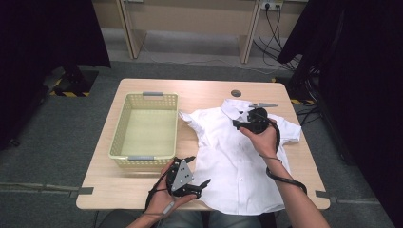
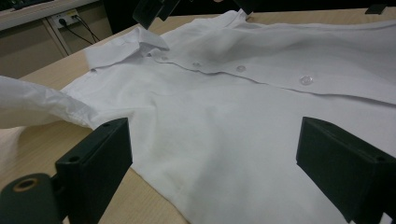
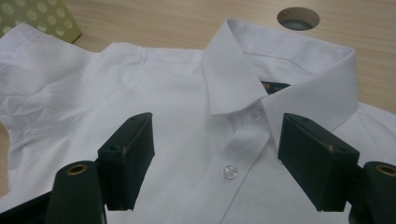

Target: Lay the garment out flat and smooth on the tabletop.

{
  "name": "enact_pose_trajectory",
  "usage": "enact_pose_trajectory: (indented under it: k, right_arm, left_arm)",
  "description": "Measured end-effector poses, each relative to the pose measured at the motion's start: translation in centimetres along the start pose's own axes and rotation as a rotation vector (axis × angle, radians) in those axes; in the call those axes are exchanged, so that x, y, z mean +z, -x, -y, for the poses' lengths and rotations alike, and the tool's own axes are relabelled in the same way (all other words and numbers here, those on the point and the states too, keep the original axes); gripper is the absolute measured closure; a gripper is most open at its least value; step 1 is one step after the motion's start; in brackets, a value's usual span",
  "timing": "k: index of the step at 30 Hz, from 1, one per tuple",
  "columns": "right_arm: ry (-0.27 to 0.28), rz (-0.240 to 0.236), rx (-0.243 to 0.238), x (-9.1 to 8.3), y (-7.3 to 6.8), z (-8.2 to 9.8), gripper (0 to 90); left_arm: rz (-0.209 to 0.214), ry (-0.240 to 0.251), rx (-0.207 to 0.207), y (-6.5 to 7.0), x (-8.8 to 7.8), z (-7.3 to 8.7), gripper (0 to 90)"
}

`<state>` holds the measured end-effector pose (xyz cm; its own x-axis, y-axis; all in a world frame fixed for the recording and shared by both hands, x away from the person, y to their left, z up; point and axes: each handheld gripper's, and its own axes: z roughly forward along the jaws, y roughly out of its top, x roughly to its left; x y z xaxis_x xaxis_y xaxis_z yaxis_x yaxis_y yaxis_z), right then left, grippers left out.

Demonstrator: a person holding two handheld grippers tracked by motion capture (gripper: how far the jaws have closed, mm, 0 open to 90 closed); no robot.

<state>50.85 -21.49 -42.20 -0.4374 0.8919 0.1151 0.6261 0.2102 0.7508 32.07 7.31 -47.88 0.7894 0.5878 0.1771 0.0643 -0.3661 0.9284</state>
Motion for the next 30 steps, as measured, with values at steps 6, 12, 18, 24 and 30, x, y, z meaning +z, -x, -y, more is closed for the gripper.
enact_pose_trajectory:
  k: [6, 12, 18, 24, 30]
  right_arm:
    - [0.0, 0.014, 0.021, -0.5, 1.1, 0.6, 26.3]
    - [0.009, 0.034, 0.037, -1.3, 2.4, 1.0, 25.7]
    - [0.013, 0.055, 0.051, -2.0, 3.6, 1.5, 25.5]
    - [0.019, 0.07, 0.063, -2.5, 4.4, 1.7, 25.4]
    - [0.023, 0.093, 0.077, -3.0, 5.6, 2.1, 25.2]
  left_arm:
    - [-0.001, 0.001, -0.002, 0.0, 0.0, 0.0, 9.8]
    - [-0.002, 0.0, -0.004, 0.0, 0.0, 0.0, 9.8]
    - [-0.001, 0.0, -0.006, -0.1, 0.0, 0.0, 9.8]
    - [0.0, 0.0, -0.007, -0.1, 0.0, 0.0, 9.8]
    - [0.003, 0.003, -0.016, -0.1, 0.0, 0.0, 9.8]
